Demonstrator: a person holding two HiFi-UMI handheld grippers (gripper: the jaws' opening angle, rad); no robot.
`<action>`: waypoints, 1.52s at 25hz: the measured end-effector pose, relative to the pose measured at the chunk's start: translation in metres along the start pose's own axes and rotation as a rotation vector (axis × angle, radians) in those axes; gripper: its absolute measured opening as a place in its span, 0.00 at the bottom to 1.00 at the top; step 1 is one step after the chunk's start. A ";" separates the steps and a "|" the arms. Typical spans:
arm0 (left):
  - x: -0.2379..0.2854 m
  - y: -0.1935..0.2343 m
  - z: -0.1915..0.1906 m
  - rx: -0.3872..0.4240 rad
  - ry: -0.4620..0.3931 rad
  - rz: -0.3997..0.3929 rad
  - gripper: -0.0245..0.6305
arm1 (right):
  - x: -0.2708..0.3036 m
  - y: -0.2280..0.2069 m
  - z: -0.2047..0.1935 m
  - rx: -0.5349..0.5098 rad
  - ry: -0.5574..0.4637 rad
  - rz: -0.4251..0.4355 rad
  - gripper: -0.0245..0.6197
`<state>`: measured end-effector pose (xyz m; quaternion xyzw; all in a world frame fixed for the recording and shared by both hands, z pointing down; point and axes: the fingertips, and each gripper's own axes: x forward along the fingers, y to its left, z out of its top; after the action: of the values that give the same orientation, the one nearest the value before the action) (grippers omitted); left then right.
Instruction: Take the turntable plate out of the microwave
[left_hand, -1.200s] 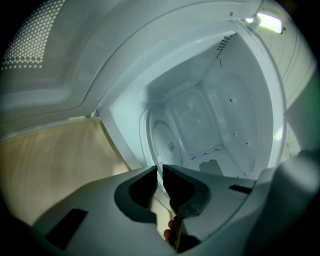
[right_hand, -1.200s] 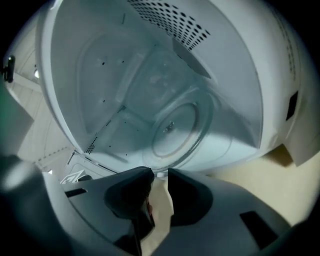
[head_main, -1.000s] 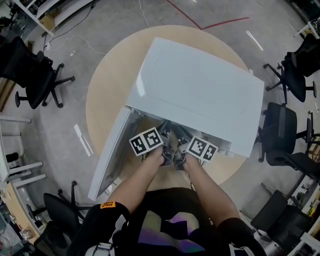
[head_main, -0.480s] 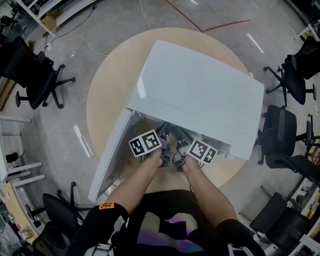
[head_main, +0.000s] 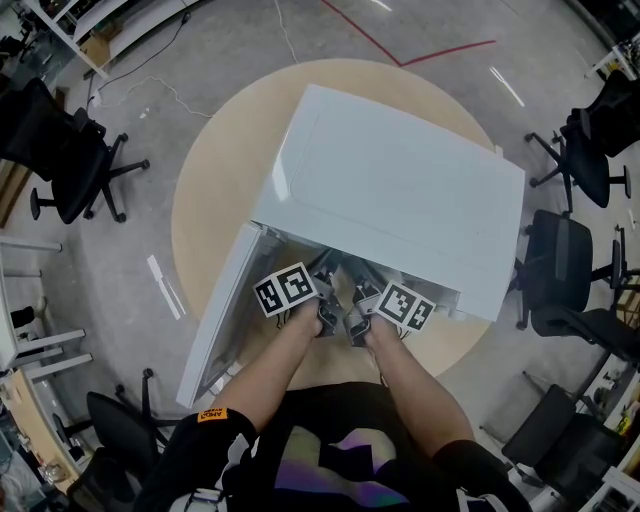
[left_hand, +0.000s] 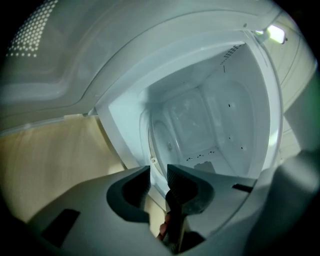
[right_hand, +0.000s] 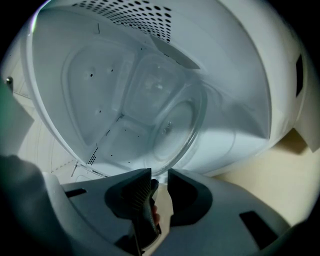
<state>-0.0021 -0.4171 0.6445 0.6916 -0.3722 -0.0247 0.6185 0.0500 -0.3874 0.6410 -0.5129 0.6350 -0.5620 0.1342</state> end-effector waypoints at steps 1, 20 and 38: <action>0.001 -0.001 0.001 -0.007 -0.004 -0.002 0.24 | -0.001 0.001 0.001 0.001 -0.002 0.002 0.17; 0.016 -0.008 0.027 -0.099 -0.060 0.006 0.19 | -0.003 0.007 0.004 0.039 -0.028 0.032 0.17; 0.012 -0.015 0.028 -0.148 -0.052 -0.013 0.16 | 0.004 0.004 0.013 0.214 -0.084 0.079 0.18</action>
<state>0.0001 -0.4474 0.6298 0.6453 -0.3809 -0.0741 0.6580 0.0567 -0.3986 0.6350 -0.4935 0.5849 -0.5987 0.2366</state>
